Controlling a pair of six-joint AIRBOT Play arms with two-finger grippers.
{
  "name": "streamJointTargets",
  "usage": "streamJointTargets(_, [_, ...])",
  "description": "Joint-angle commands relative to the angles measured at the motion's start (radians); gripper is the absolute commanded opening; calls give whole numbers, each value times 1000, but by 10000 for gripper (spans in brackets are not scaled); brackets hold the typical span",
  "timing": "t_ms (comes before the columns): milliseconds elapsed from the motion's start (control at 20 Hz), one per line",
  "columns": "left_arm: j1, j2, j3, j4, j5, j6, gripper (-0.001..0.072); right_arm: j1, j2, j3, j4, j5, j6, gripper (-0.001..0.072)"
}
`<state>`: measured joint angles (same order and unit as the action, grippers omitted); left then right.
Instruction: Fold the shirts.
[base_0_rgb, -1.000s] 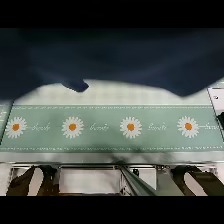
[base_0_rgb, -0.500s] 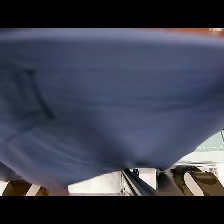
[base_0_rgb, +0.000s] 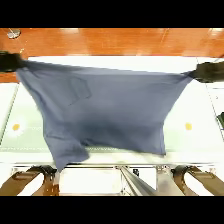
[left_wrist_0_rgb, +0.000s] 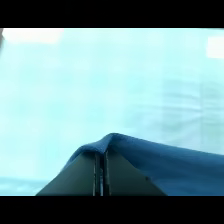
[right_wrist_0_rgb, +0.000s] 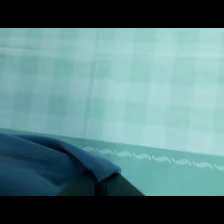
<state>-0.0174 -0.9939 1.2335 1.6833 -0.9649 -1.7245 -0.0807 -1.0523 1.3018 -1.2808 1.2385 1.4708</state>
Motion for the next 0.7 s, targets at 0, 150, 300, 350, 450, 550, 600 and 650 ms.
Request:
streamJointTargets(0, [-1,-240,6,-29,187,-115,17,0,-273,42,18,-190,-16,22])
streamJointTargets(150, [-1,-438,108,-81,240,-185,17,1,-535,256,26,-198,16,22])
streamJointTargets(300, [0,-578,200,-178,237,-193,18,0,-720,435,74,-171,40,21])
streamJointTargets(350, [0,-601,215,-216,232,-192,18,0,-756,469,91,-151,40,22])
streamJointTargets(450, [6,-602,227,-237,204,-180,17,-1,-769,487,111,-100,29,22])
streamJointTargets(550, [32,-571,257,-237,101,-50,17,-15,-739,487,103,-3,-28,22])
streamJointTargets(600, [53,-550,272,-237,28,11,17,-29,-718,487,101,70,-37,22])
streamJointTargets(650, [73,-532,287,-237,-52,72,17,-43,-701,487,102,145,-49,22])
